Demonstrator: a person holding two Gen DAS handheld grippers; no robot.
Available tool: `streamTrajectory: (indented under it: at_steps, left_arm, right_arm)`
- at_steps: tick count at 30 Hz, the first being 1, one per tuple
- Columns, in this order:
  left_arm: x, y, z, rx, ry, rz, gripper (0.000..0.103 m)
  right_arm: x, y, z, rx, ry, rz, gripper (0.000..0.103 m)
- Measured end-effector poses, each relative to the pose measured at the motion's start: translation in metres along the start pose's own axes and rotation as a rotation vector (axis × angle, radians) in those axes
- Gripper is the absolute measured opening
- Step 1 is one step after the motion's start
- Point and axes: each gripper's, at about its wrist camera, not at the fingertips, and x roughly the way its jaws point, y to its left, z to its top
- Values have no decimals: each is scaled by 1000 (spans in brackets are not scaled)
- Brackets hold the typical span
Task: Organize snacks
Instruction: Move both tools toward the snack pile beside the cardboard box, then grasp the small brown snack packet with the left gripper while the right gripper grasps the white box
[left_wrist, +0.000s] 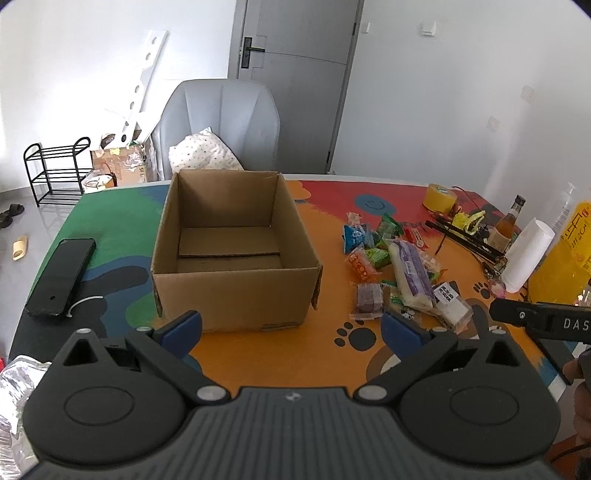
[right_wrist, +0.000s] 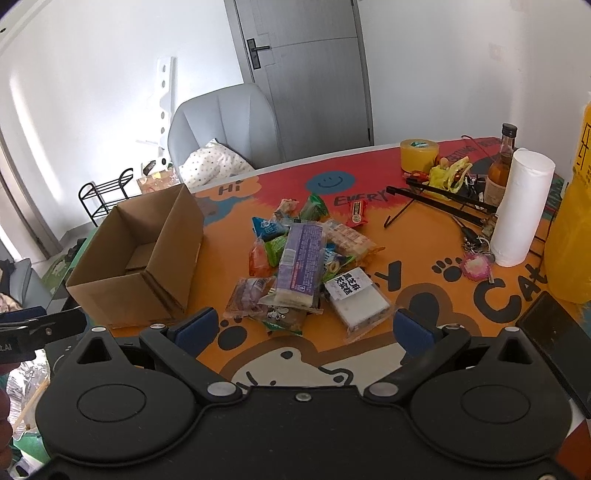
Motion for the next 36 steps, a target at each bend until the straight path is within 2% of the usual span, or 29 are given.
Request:
streamTrajectory:
  at_steps: [14, 23, 29, 36]
  left_arm:
    - [10, -5, 5, -10, -17, -11, 103]
    - [28, -12, 10, -26, -30, -58, 102]
    - [47, -28, 7, 14, -3, -100, 102]
    - [66, -42, 3, 32, -7, -126, 101]
  right_arm:
    - [8, -11, 4, 10, -7, -13, 103]
    - [21, -23, 4, 16, 20, -26, 103]
    - [32, -32, 1, 18, 25, -27, 103]
    - [44, -42, -1, 24, 16, -13, 103]
